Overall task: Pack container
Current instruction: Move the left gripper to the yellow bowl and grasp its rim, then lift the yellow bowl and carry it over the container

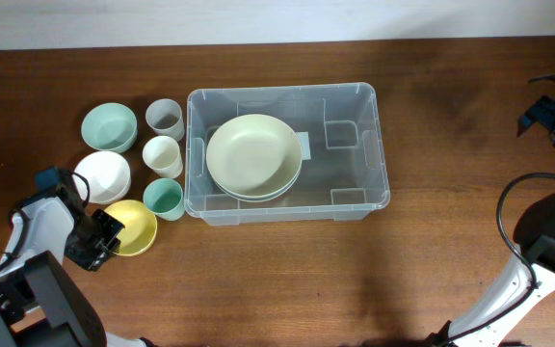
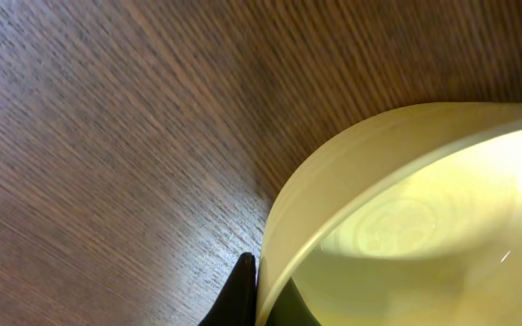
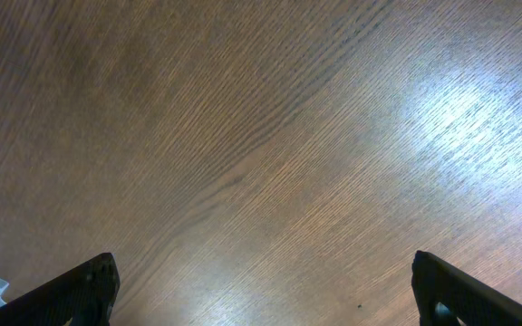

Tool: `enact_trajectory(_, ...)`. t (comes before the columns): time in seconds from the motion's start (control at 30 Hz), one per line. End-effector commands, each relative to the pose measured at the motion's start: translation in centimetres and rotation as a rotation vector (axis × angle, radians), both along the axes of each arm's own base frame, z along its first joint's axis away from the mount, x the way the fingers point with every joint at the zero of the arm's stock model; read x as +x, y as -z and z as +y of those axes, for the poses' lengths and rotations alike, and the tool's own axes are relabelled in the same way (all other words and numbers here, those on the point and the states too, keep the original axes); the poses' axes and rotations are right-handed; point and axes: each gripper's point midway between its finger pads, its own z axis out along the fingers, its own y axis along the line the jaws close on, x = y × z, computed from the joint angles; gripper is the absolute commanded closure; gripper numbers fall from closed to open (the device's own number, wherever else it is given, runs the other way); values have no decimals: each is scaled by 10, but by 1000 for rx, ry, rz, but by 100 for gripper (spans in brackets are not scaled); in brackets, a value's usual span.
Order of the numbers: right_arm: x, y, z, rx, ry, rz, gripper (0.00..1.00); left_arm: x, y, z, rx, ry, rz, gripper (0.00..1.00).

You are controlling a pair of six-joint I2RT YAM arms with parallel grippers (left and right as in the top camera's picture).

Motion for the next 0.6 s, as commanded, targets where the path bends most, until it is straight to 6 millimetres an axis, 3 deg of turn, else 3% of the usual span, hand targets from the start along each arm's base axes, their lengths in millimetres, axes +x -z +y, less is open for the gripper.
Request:
enact_trajectory(0.0,-2,-12,0,-15,6,-23,1,-16,3,2,13,-3,58,99)
enact_trajectory(0.23,-2,-12,0,-15,6,-23,1,-30,-16,12,21,-62,41,99)
enact_trajectory(0.57,-2,-12,0,-15,6,-23,1,-29,-80,29,147,-125,-184,99)
